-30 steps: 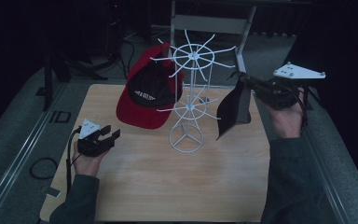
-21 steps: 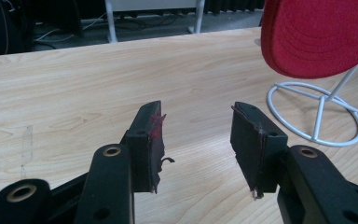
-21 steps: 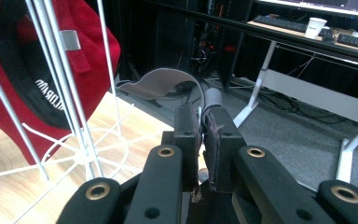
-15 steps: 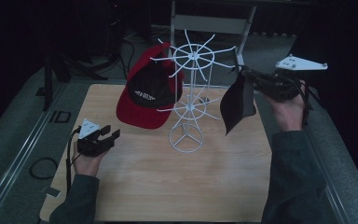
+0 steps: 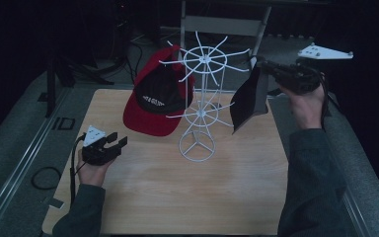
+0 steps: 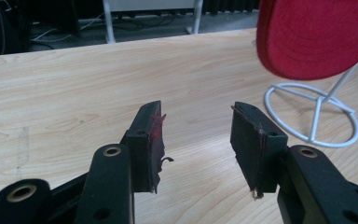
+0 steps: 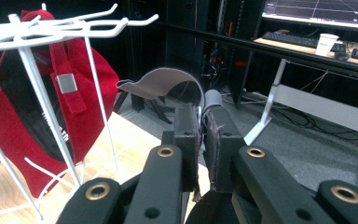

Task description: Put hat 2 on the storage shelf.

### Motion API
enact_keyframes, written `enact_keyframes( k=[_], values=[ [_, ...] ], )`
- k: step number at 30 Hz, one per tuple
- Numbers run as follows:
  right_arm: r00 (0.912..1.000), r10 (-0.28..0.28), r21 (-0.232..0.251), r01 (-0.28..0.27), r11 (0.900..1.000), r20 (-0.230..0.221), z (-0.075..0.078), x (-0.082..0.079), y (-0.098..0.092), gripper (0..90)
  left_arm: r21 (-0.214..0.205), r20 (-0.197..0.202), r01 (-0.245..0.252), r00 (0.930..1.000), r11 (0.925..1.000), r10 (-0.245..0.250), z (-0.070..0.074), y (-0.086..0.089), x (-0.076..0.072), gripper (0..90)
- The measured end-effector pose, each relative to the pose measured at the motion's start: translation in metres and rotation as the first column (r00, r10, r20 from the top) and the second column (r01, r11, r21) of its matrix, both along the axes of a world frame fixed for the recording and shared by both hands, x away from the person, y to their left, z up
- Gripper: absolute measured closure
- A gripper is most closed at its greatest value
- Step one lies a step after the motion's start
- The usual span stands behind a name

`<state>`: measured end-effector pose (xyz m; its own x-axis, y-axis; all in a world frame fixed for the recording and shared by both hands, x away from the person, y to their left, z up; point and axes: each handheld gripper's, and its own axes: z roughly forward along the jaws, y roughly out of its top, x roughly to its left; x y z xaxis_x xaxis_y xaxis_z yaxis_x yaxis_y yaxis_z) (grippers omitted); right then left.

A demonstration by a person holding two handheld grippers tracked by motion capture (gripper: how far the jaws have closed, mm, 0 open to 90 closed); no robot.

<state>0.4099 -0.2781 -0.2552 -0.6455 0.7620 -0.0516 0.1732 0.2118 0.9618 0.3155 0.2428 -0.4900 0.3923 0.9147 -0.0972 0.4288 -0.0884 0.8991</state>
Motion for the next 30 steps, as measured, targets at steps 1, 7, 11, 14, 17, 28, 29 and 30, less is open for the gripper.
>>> enact_keyframes(
  k=[1, 7, 11, 14, 17, 28, 29, 30],
  values=[
    [1.0, -0.001, 0.0, 0.001, 1.0, -0.003, 0.001, 0.001, 0.0, 84.2, 0.003, 0.002, 0.001, 1.0, 1.0, -0.001, 0.001, 0.0, 0.0, 54.3],
    [0.9994, 0.024, 0.049, -0.023, 0.9985, -0.025, 0.002, 0.008, -0.001, 84.2, -0.011, 0.004, 0.008, 1.0, 0.9999, -0.008, 0.002, -0.003, -0.001, 54.3],
    [0.9991, 0.025, 0.062, -0.023, 0.9978, -0.034, 0.003, 0.011, -0.002, 84.2, -0.006, 0.009, 0.013, 0.9999, 0.9999, -0.013, 0.004, -0.003, -0.001, 54.3],
    [0.9992, 0.022, 0.061, -0.02, 0.998, -0.035, 0.004, 0.012, -0.003, 84.2, -0.009, 0.009, 0.01, 0.9999, 0.9999, -0.01, 0.004, -0.003, -0.001, 54.3],
    [0.9993, 0.021, 0.058, -0.02, 0.9981, -0.031, 0.006, 0.011, -0.004, 84.2, -0.009, 0.012, 0.012, 0.9999, 0.9999, -0.012, 0.004, -0.003, -0.002, 54.3],
    [0.9998, 0.019, 0.051, -0.019, 0.9985, -0.005, 0.017, 0.004, -0.004, 84.2, -0.008, 0.017, 0.02, 0.9997, 0.9998, -0.02, 0.005, -0.004, -0.004, 54.3],
    [0.9998, 0.019, 0.052, -0.019, 0.9984, -0.003, 0.019, 0.003, -0.004, 84.2, -0.01, 0.019, 0.019, 0.9996, 0.9998, -0.019, 0.006, -0.004, -0.004, 54.3],
    [0.9998, 0.019, 0.051, -0.018, 0.9985, 0.0, 0.02, 0.003, -0.004, 84.2, -0.01, 0.019, 0.02, 0.9996, 0.9998, -0.02, 0.006, -0.004, -0.004, 54.3]
  ],
)
